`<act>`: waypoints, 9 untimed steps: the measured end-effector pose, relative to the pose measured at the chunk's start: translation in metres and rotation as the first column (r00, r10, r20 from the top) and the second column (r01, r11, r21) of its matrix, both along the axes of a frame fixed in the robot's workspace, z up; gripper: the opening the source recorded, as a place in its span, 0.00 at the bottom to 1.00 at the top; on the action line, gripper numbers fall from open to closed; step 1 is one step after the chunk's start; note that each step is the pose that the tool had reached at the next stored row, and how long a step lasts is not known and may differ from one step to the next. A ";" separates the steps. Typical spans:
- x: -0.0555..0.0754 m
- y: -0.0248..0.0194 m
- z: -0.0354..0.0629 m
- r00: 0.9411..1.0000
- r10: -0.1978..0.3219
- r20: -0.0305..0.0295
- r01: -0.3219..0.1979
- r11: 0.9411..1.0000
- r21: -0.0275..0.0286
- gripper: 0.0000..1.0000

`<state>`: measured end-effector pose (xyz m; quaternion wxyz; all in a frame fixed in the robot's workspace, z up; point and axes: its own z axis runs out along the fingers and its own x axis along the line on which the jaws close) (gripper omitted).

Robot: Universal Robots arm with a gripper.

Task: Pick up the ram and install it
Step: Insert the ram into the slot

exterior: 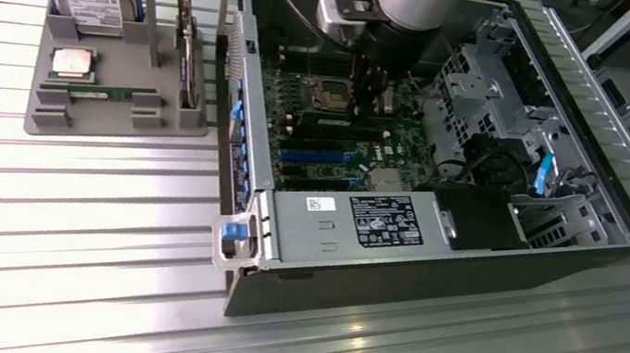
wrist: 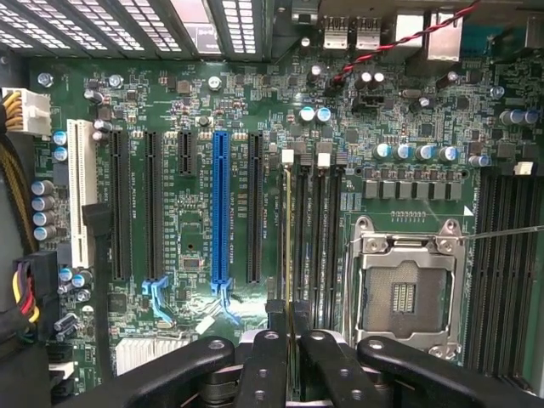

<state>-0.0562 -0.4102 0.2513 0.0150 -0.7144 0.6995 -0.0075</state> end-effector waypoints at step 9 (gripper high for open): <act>0.000 -0.0001 -0.0068 1.000 0.000 0.000 0.000 1.000 -0.003 0.13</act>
